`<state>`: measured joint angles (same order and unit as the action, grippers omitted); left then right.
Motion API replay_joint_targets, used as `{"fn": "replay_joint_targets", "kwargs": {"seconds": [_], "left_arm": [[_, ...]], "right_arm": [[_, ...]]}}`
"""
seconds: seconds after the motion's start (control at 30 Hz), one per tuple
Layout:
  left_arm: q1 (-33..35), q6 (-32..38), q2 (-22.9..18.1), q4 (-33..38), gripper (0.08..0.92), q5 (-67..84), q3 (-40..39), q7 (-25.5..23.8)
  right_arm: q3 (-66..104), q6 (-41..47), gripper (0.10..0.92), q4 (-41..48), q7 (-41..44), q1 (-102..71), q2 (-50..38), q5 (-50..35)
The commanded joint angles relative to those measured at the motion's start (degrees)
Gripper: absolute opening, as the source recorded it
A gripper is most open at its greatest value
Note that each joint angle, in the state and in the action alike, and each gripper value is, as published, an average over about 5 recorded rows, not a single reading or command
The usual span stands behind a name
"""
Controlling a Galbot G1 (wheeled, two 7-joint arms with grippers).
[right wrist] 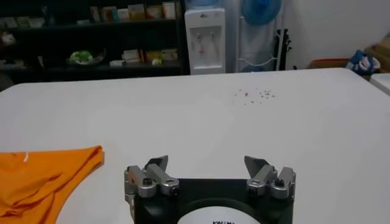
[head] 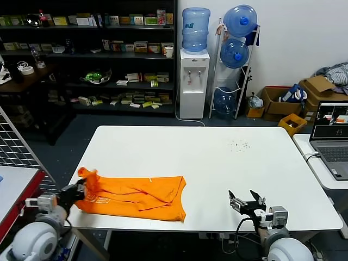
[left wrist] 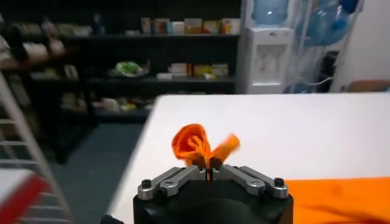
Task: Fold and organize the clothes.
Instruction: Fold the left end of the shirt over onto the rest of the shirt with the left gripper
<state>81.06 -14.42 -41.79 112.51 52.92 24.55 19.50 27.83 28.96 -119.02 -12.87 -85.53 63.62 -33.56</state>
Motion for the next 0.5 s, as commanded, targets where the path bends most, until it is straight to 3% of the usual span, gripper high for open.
{"fn": "replay_joint_targets", "kwargs": {"seconds": [0.03,0.3,0.5], "left_arm": [[-11.53,-5.52,-14.47,11.43,0.113,13.47,-19.32,11.86],[-19.25,-6.45,-20.01,5.55,0.113,11.19,-28.12,14.4],[-21.78,-6.28,-22.35,1.48,0.113,8.02,-29.96,14.28]], "right_arm": [[0.74,0.04,0.823,0.0,0.03,-2.6,2.26,1.6],[1.11,-0.17,0.823,0.14,0.26,-4.2,4.66,3.37],[0.88,0.0,0.823,0.06,0.21,-3.8,4.86,3.35]]}}
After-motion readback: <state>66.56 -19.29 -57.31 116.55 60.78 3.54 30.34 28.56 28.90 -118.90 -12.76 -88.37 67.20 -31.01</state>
